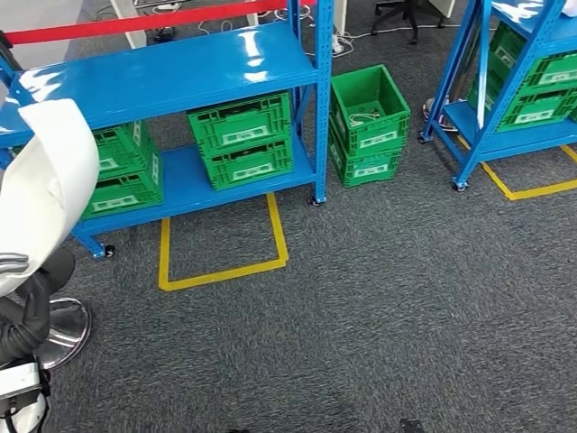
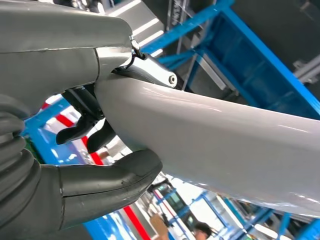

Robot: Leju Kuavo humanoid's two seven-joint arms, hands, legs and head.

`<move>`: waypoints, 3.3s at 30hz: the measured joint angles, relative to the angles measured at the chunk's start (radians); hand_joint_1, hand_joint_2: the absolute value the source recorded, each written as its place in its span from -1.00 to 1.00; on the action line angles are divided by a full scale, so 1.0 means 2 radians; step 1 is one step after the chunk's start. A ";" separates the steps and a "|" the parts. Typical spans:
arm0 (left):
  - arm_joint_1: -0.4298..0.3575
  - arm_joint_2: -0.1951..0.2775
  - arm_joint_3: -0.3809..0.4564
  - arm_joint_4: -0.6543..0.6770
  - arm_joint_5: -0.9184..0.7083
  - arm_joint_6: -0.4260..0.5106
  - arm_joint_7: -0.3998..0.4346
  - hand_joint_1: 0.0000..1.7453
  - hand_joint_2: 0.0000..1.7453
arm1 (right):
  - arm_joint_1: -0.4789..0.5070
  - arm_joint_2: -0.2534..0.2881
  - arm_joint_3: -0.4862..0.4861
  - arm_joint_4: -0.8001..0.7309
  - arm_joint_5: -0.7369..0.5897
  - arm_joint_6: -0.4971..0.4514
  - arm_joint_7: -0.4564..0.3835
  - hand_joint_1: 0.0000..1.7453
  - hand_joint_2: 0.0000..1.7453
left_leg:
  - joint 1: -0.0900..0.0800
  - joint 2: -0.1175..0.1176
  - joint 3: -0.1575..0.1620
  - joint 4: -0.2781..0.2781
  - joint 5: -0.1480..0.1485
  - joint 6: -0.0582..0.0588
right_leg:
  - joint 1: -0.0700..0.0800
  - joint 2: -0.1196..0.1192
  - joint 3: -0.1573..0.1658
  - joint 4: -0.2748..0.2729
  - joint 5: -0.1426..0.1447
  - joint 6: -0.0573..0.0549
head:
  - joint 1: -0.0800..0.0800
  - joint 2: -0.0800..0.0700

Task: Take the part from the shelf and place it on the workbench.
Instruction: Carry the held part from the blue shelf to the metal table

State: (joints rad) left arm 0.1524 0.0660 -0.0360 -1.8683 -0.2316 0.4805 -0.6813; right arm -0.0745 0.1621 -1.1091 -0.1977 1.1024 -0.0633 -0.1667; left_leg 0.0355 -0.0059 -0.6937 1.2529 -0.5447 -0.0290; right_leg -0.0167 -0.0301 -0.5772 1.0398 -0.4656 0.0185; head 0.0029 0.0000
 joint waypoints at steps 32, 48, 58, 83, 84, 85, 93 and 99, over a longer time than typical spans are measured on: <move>0.003 0.000 0.001 -0.008 -0.001 -0.001 0.000 1.00 1.00 | 0.001 0.000 0.004 0.000 0.004 0.003 -0.013 -1.00 -1.00 | -0.014 -0.015 0.084 -0.177 0.079 0.029 | 0.002 0.015 -0.044 0.102 -0.055 0.028 | 0.004 0.000; 0.006 -0.002 0.000 -0.012 0.001 0.009 0.000 1.00 1.00 | 0.003 -0.002 0.009 0.001 0.009 0.004 -0.010 -1.00 -1.00 | 0.000 -0.004 -0.012 0.007 0.002 -0.008 | -0.008 -0.008 0.018 -0.012 -0.003 0.003 | -0.001 0.000; 0.006 -0.002 0.000 -0.016 0.001 0.014 0.000 1.00 1.00 | -0.002 -0.007 0.009 0.000 0.008 0.004 -0.016 -1.00 -1.00 | -0.006 0.021 0.055 -0.131 0.064 0.005 | -0.008 -0.044 0.033 -0.010 -0.021 0.030 | 0.000 0.000; 0.033 -0.001 -0.003 -0.049 0.023 0.023 0.000 1.00 1.00 | 0.005 -0.028 0.012 -0.002 0.013 -0.003 -0.011 -1.00 -1.00 | -0.011 0.033 0.036 -0.107 0.067 -0.009 | 0.003 -0.029 0.024 -0.013 -0.012 0.005 | -0.004 0.000; 0.031 0.000 -0.003 -0.049 0.023 0.018 0.000 1.00 1.00 | 0.004 -0.029 0.011 -0.003 0.011 -0.003 -0.013 -1.00 -1.00 | -0.012 0.039 0.044 -0.123 0.070 -0.006 | 0.004 -0.034 0.025 -0.014 -0.015 0.008 | -0.004 0.000; 0.029 0.001 -0.003 -0.049 0.023 0.013 0.000 1.00 1.00 | 0.003 -0.030 0.011 -0.003 0.009 -0.003 -0.016 -1.00 -1.00 | -0.014 0.038 0.046 -0.127 0.068 -0.002 | 0.006 -0.040 0.027 -0.015 -0.017 0.011 | -0.003 0.000; 0.017 0.003 -0.002 -0.051 0.026 0.001 0.000 1.00 1.00 | -0.002 -0.033 0.009 -0.003 0.004 -0.003 -0.024 -1.00 -1.00 | -0.013 -0.013 0.048 -0.131 0.069 0.021 | 0.003 0.014 -0.039 0.129 -0.084 0.020 | 0.004 0.000; 0.010 0.004 -0.001 -0.051 0.029 -0.002 0.000 1.00 1.00 | -0.002 -0.033 0.008 -0.003 0.002 -0.001 -0.026 -1.00 -1.00 | -0.014 -0.056 0.050 -0.129 0.066 0.014 | 0.000 0.058 0.001 0.003 -0.002 0.011 | 0.003 0.000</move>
State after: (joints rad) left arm 0.1720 0.0734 -0.0390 -1.9702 -0.1731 0.4766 -0.6813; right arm -0.0785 0.0961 -1.0935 -0.2038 1.1069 -0.0663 -0.2194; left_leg 0.0069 -0.1176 -0.5929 0.9952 -0.4117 -0.0013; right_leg -0.0165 0.0850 -0.5758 1.0448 -0.4690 0.0411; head 0.0092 0.0000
